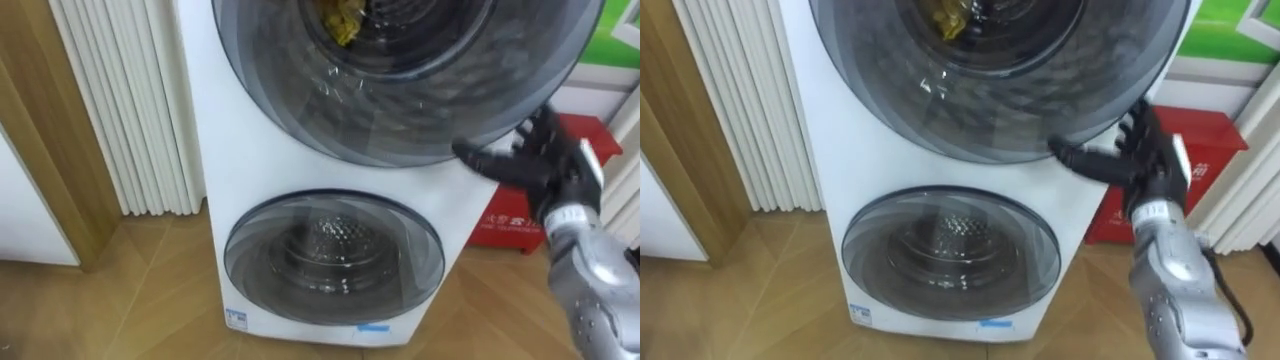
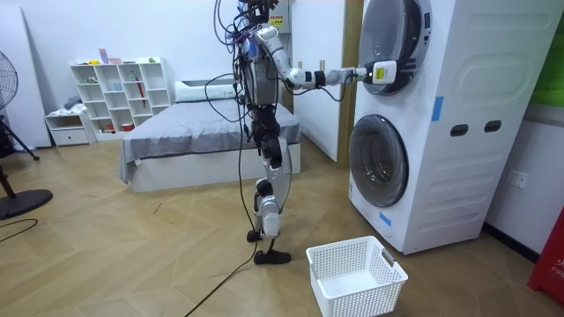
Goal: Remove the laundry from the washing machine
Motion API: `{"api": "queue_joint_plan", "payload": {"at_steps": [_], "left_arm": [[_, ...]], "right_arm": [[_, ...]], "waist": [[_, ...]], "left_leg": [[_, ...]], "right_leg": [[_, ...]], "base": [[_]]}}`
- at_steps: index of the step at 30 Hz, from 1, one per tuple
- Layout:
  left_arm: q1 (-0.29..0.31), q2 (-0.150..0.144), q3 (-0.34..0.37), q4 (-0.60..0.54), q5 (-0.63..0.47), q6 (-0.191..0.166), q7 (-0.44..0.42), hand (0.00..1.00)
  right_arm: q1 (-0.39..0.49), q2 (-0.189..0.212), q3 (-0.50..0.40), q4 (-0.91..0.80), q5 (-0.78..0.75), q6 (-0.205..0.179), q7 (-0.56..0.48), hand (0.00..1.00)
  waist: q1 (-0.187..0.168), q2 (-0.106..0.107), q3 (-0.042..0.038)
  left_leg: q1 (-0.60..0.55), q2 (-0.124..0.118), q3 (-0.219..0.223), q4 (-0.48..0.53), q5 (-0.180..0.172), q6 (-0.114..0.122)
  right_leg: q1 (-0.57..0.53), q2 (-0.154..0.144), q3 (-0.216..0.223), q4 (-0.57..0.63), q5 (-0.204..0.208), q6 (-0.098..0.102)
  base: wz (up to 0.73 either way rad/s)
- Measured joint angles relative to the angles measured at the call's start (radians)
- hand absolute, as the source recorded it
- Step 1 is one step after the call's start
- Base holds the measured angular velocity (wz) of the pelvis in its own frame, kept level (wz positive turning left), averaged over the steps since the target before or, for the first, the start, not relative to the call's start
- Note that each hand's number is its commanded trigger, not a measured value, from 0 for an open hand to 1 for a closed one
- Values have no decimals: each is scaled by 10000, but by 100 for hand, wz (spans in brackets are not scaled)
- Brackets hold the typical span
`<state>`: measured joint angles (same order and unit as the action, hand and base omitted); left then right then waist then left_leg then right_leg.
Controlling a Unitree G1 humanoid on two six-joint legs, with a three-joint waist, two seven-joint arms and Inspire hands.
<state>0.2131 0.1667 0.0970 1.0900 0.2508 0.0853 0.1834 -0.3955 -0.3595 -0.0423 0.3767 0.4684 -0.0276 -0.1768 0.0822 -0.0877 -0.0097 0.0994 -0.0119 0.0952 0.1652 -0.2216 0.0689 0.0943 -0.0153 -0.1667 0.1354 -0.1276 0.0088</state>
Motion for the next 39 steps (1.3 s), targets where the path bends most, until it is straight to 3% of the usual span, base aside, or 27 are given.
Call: {"api": "queue_joint_plan", "payload": {"at_steps": [2, 7, 10, 17, 25, 29, 33, 36, 37, 39], "left_arm": [[-33, 6, 0, 0, 28, 39, -1, 0], [14, 83, 14, -5, 56, 182, -88, 0], [-21, 98, 9, -5, 56, 195, -211, 0], [70, 109, -2, 101, 44, 252, -207, 0], [65, 127, -20, 74, 11, 358, -202, 0], [95, 131, -43, 89, 4, 345, -161, 0], [145, 107, -109, 113, -1, 251, 85, 0], [65, 84, -503, 116, -28, 127, 308, 0], [9, 86, -622, 197, -42, 21, 417, 0], [5, 83, -627, 281, -23, -59, 459, 0]], "right_arm": [[-6, -1, -2, -7, -71, 75, -63, 0], [-428, -159, -7, -51, -42, 442, -173, 0], [-719, -382, 2, -149, -32, 530, -224, 0], [-753, -423, -12, -1477, -758, 930, -1040, 0], [-725, -435, -2, -3130, -1314, 959, -1278, 0], [-36, -435, -39, -4174, -1263, 958, -1278, 0], [1285, -386, 12, -5863, -1329, 906, -1233, 0], [2074, -284, 210, -6330, -1600, 379, -916, 0], [2475, -231, 212, -6466, -1727, 199, -805, 0], [3093, -89, 266, -6677, -1998, 61, -564, 0]], "waist": [[8, -45, 0], [-16, -183, 92], [-38, -182, 92], [-132, -161, 86], [-249, -78, 99], [-240, -50, 106], [-244, 7, 114], [-263, 161, 79], [-256, 204, 105], [-255, 233, 73]], "left_leg": [[5, -4, -33, 12, 1, 1], [-85, 0, -3, 20, 1, 1], [-264, -3, -1, 45, 1, 1], [-365, 2, 68, 45, 3, -3], [-308, 5, 100, 38, 4, -5], [-197, 31, 117, -13, 4, -5], [-160, 67, 149, -15, 4, -6], [-127, 71, 196, -17, 3, -7], [-23, 82, 281, -28, 2, -9], [48, 100, 393, -34, 0, -13]], "right_leg": [[28, -13, -33, -1, -1, 1], [-91, -7, 25, 9, -18, -1], [-276, -1, 25, 31, -16, -3], [-466, 0, 43, 40, -19, -9], [-486, 24, 274, -9, -20, -10], [-411, 29, 296, -17, -22, -12], [-407, 42, 464, -12, -21, -13], [-373, 49, 550, -12, -21, -13], [-280, 57, 560, -13, -21, -13], [-230, 68, 603, -5, -21, -13]], "base": [[5], [-2], [-1], [-4], [-9], [-3], [-12], [-8], [0], [-7]]}}
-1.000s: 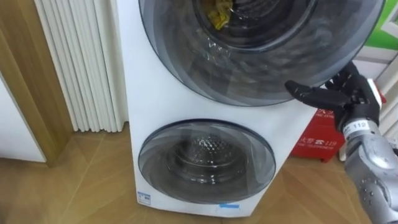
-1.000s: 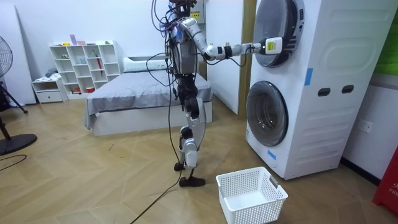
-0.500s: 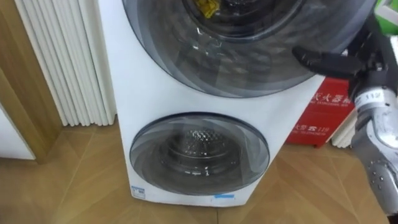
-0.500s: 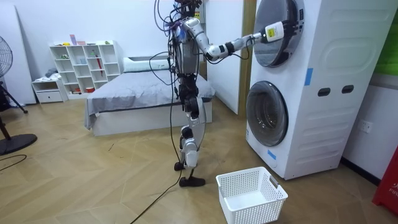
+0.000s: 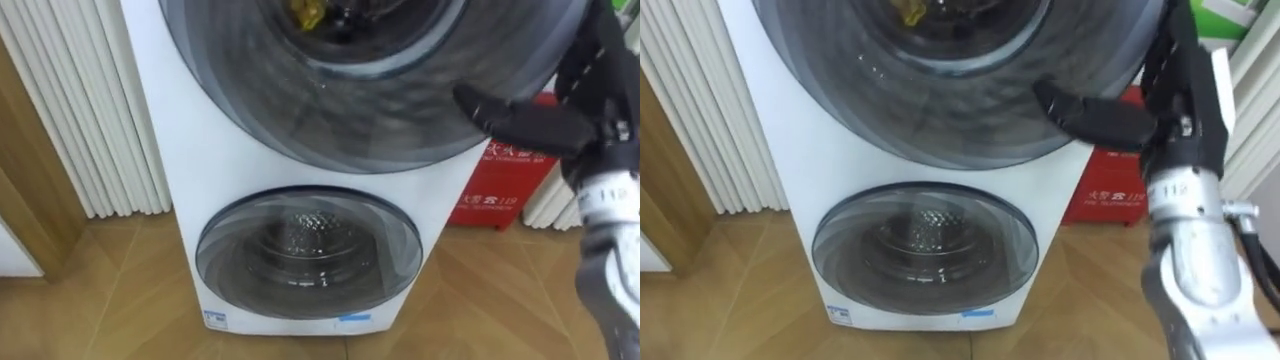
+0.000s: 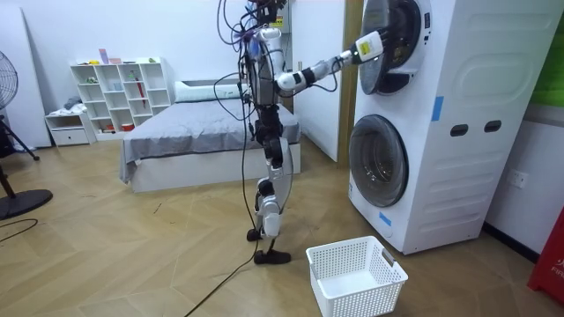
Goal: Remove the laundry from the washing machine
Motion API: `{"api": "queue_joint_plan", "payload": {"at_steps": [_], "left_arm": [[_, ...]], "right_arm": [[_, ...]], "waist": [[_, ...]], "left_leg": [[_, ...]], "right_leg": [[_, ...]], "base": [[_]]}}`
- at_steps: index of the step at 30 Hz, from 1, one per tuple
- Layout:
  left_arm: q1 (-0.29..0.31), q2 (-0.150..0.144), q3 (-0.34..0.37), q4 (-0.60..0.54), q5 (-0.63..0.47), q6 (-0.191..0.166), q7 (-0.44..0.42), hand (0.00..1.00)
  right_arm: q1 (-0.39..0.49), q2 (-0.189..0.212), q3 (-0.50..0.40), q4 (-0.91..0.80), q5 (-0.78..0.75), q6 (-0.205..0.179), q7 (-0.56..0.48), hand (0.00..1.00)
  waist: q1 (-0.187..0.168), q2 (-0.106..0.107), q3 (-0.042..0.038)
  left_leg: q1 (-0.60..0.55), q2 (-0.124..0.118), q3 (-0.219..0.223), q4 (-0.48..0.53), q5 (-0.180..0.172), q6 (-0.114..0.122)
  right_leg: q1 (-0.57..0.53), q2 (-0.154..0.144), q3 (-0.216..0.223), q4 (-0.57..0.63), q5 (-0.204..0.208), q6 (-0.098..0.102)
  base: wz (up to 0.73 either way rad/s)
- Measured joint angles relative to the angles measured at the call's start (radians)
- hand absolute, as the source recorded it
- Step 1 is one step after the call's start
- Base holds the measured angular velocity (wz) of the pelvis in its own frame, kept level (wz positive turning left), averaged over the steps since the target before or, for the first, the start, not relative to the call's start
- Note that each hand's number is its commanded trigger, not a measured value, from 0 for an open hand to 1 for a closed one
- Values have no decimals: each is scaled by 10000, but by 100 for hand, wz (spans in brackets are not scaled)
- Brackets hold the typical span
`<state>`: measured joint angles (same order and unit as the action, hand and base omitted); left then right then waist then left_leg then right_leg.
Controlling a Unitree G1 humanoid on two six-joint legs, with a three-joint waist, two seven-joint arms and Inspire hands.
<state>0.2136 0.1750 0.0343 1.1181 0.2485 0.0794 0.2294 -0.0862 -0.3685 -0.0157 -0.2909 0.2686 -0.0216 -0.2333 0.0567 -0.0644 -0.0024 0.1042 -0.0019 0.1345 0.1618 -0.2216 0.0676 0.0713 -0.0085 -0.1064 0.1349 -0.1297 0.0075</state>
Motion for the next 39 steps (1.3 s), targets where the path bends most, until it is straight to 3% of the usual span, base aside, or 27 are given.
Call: {"api": "queue_joint_plan", "payload": {"at_steps": [6, 12, 23, 30, 34, 39], "left_arm": [[59, -22, -143, 132, -7, -64, -8, 0], [140, -86, -198, 127, -11, -156, -108, 0], [146, -29, -700, 123, -207, -222, -285, 0], [-68, 5, -770, 408, -158, -452, -609, 0], [-258, 22, -789, 438, -160, -466, -679, 0], [-327, 214, -824, 431, -169, -563, -678, 0]], "right_arm": [[1381, 529, 200, -167, 14, -122, 1002, 0], [1778, 567, 352, -168, 12, -118, 1949, 0], [1799, 973, 557, -406, 244, -93, 2231, 0], [1797, 946, 511, -665, 2003, 70, 2533, 0], [1642, 911, 711, -864, 2293, 160, 2640, 0], [1223, 906, 734, -902, 2330, 504, 2706, 0]], "waist": [[-38, 61, 25], [-59, 136, 4], [-265, 217, -42], [-273, 198, -36], [-119, 131, 6], [-117, -82, -20]], "left_leg": [[38, 80, 13, -184, -85, -119], [40, 80, 36, -116, -85, -118], [-47, 77, 44, -64, -81, -117], [-54, 86, 55, -34, -80, -116], [-98, 127, 210, -103, -77, -129], [-294, 165, 280, -95, -30, -206]], "right_leg": [[-88, 163, 21, 34, 47, -79], [-101, 153, 33, 164, 58, -98], [-210, 158, -26, 181, 68, -114], [-219, 160, 3, 175, 68, -114], [-442, 218, 145, 362, 55, -147], [-778, 270, 239, 551, 52, -241]], "base": [[-3], [0], [-1], [0], [-17], [-11]]}}
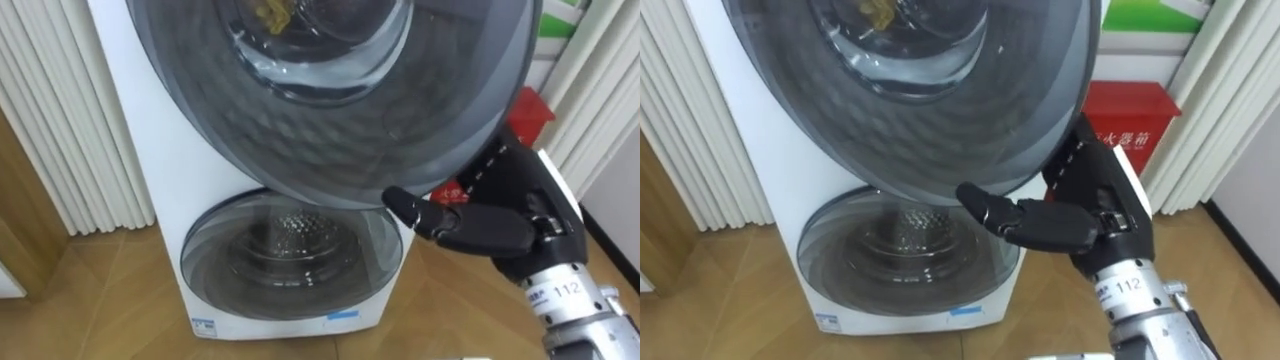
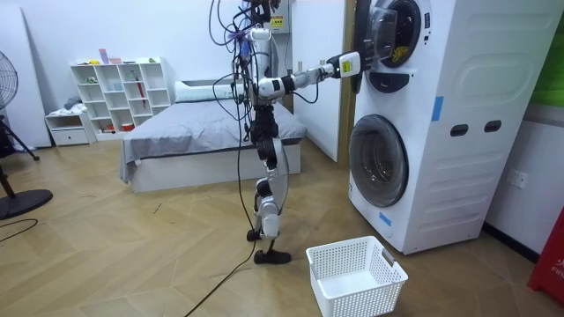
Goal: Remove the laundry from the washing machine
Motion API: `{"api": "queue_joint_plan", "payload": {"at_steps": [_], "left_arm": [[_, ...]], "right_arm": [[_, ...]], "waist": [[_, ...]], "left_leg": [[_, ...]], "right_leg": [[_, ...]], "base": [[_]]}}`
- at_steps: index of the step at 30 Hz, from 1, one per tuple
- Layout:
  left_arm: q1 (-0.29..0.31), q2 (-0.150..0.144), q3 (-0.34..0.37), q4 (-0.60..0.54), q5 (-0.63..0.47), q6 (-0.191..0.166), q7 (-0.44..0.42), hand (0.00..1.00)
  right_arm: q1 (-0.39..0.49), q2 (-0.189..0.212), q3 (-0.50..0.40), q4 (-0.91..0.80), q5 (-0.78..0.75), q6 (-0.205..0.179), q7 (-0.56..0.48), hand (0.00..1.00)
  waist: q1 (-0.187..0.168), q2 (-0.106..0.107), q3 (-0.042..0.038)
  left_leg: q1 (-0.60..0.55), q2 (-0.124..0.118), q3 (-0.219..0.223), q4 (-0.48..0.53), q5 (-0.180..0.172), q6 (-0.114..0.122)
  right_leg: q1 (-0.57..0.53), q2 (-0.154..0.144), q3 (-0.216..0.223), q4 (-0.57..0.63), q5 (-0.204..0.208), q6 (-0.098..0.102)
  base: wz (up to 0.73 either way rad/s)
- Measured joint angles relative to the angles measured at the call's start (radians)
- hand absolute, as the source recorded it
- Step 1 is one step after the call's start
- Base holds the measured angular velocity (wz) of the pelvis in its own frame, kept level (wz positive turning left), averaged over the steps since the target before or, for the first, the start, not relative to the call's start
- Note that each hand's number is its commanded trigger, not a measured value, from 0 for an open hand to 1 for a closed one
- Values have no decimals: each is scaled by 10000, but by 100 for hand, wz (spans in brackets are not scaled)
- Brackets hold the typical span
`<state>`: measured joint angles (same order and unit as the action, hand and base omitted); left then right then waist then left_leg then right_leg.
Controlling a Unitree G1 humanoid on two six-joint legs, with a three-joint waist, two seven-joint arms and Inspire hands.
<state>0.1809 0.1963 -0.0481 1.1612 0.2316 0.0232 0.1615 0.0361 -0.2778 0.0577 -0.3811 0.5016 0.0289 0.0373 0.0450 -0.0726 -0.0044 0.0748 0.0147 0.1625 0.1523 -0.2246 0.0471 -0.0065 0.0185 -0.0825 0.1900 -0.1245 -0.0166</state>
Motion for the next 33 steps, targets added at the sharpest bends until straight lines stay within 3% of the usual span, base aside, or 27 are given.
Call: {"api": "queue_joint_plan", "payload": {"at_steps": [4, 17, 23, 28, 33], "left_arm": [[-60, 132, -140, 45, 0, 24, 0, 0], [-269, 276, -368, 269, -26, 34, -238, 0], [-463, 277, -421, 177, -11, -36, -319, 0], [-579, 305, -555, 115, -41, -45, -496, 0], [-575, 396, -765, -9, -37, -44, -623, 0]], "right_arm": [[-221, 1, 43, -177, -11, 382, 183, 0], [-353, 10, 512, -603, 46, 377, 1208, 0], [-648, -74, 1221, -1095, -16, 347, 2580, 0], [-652, -440, 1542, -1267, 8, 250, 3564, 0], [-773, -422, 1943, -1272, 37, 251, 4371, 0]], "waist": [[5, -133, -2], [143, -223, -8], [141, -180, 17], [135, -65, 29], [268, -45, 44]], "left_leg": [[-7, 93, 3, 0, 49, -104], [-47, 192, -15, 140, 82, -355], [-115, 250, -25, 172, 87, -396], [-72, 252, -24, 174, 93, -405], [50, 252, -88, 148, 96, -414]], "right_leg": [[-64, 41, -36, -11, 60, -122], [-47, 191, -262, -155, 29, -452], [-39, 224, -333, -233, 41, -501], [-12, 221, -332, -216, 44, -507], [136, 216, -361, -237, 39, -521]], "base": [[-12], [-3], [3], [-2], [2]]}}
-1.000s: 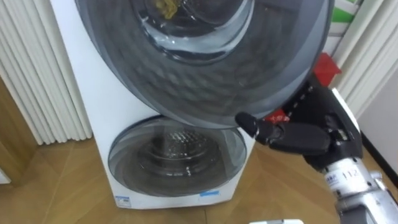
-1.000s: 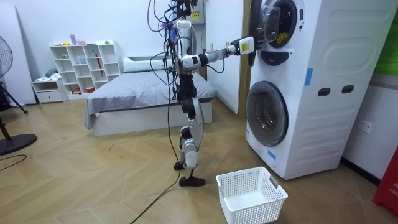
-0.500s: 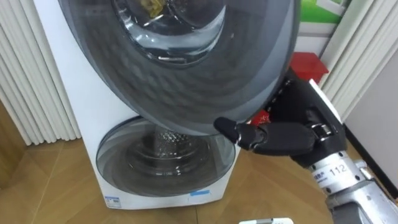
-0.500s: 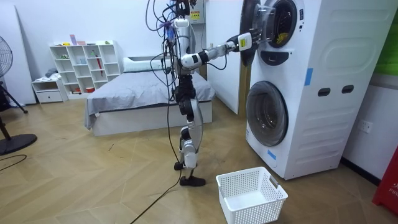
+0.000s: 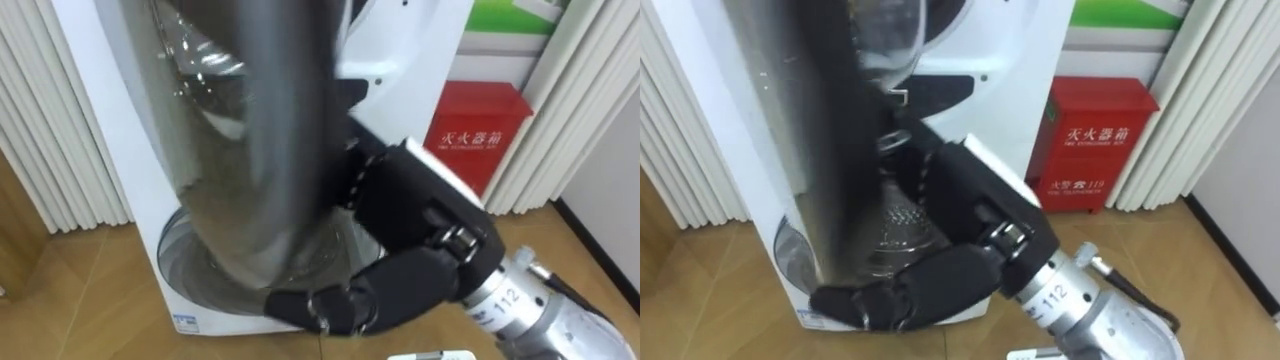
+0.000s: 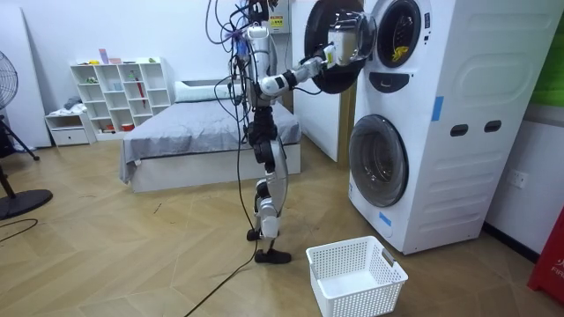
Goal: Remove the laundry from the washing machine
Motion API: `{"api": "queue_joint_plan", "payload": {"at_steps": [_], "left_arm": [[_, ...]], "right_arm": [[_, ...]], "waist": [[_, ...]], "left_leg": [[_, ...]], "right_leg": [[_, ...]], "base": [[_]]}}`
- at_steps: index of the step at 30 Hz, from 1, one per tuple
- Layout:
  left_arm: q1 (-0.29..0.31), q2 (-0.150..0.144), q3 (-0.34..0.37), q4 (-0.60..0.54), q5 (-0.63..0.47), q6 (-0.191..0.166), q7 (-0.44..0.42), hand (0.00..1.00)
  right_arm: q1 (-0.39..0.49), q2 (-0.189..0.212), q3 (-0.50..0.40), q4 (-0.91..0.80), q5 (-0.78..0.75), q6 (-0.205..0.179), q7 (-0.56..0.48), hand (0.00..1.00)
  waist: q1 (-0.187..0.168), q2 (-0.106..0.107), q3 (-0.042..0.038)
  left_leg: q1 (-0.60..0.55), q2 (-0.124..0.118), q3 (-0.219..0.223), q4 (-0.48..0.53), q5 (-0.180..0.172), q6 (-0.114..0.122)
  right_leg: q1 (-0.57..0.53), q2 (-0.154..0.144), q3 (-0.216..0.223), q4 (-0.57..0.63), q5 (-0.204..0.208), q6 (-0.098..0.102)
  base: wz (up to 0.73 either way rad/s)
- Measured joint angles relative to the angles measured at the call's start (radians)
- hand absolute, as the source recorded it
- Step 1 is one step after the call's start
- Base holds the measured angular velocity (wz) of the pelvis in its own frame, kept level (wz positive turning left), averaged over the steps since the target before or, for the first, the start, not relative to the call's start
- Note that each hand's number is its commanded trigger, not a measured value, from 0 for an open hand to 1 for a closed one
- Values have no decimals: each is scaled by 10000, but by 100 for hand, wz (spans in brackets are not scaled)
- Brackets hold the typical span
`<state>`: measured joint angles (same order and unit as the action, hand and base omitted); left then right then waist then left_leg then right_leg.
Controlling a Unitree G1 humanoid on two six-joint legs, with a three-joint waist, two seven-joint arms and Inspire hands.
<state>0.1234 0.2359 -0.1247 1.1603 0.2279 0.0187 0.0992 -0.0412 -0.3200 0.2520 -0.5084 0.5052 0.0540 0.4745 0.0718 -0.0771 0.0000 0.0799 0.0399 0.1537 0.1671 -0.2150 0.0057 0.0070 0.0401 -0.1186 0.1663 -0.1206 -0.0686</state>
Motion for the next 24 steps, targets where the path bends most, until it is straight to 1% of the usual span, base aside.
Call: {"api": "queue_joint_plan", "payload": {"at_steps": [2, 3, 5, 6, 7, 8, 10, 12, 14, 16, 24], "left_arm": [[-22, 0, 0, -24, 0, -12, -38, 0], [-18, 1, 0, -18, 0, -16, -55, 0], [-5, 14, -1, -18, -1, -13, -66, 0], [3, 13, -1, -8, 0, -7, -79, 0], [1, 13, 0, -8, 1, 2, -118, 0], [-11, 13, -1, -8, 0, 5, -143, 0], [-2, -1, -6, -9, -2, 49, -175, 0], [-1, -14, -8, -10, -6, 61, -176, 0], [9, -35, -7, -10, -3, 62, -176, 0], [2, -55, -5, -12, 0, 61, -176, 0], [4, -122, 11, -20, 3, 62, -248, 0]], "right_arm": [[-114, 22, 159, -1, -7, 2, 288, 0], [-276, 20, 309, -1, -19, 7, 437, 0], [-549, 46, 502, -1, -14, 7, 770, 0], [-768, 114, 655, -1, -8, 7, 972, 0], [-902, 173, 792, -2, -8, 6, 1119, 0], [-931, 195, 822, -2, -9, 6, 1216, 0], [-980, 211, 843, -3, 1, 7, 1498, 0], [-980, 201, 887, -3, 7, 7, 1614, 0], [-980, 204, 1005, -3, -4, 7, 1656, 0], [-980, 193, 1027, -2, -11, 7, 1801, 0], [-980, 184, 1048, -2, -58, 7, 1991, 0]], "waist": [[114, -4, 2], [132, -7, 2], [212, -34, -16], [340, -42, -19], [415, -52, -18], [418, -58, -16], [579, -64, -6], [749, -48, 7], [805, -21, 26], [935, 1, 42], [1020, 3, 43]], "left_leg": [[0, -4, -60, -6, 0, 0], [0, -7, -187, -7, 0, 1], [12, -18, -262, -7, 0, 1], [18, -27, -301, -4, 0, 1], [14, -67, -469, -2, 0, 1], [13, -85, -509, -3, 0, 2], [11, -121, -712, -6, 0, 4], [15, -126, -729, -14, -2, 7], [4, -134, -760, -33, -3, 8], [3, -144, -776, -58, -7, 16], [-4, -164, -864, -130, -15, 33]], "right_leg": [[31, -16, -69, -15, -1, 2], [107, -36, -153, -77, -2, 3], [194, -49, -251, -158, -6, 13], [231, -48, -295, -181, -7, 13], [316, -63, -412, -244, -7, 13], [360, -74, -483, -285, -8, 16], [442, -93, -594, -327, -44, 60], [443, -100, -615, -326, -48, 67], [445, -126, -712, -318, -52, 73], [444, -134, -737, -312, -59, 84], [445, -155, -790, -282, -62, 92]], "base": [[12], [26], [22], [18], [24], [33], [27], [8], [5], [0], [1]]}}
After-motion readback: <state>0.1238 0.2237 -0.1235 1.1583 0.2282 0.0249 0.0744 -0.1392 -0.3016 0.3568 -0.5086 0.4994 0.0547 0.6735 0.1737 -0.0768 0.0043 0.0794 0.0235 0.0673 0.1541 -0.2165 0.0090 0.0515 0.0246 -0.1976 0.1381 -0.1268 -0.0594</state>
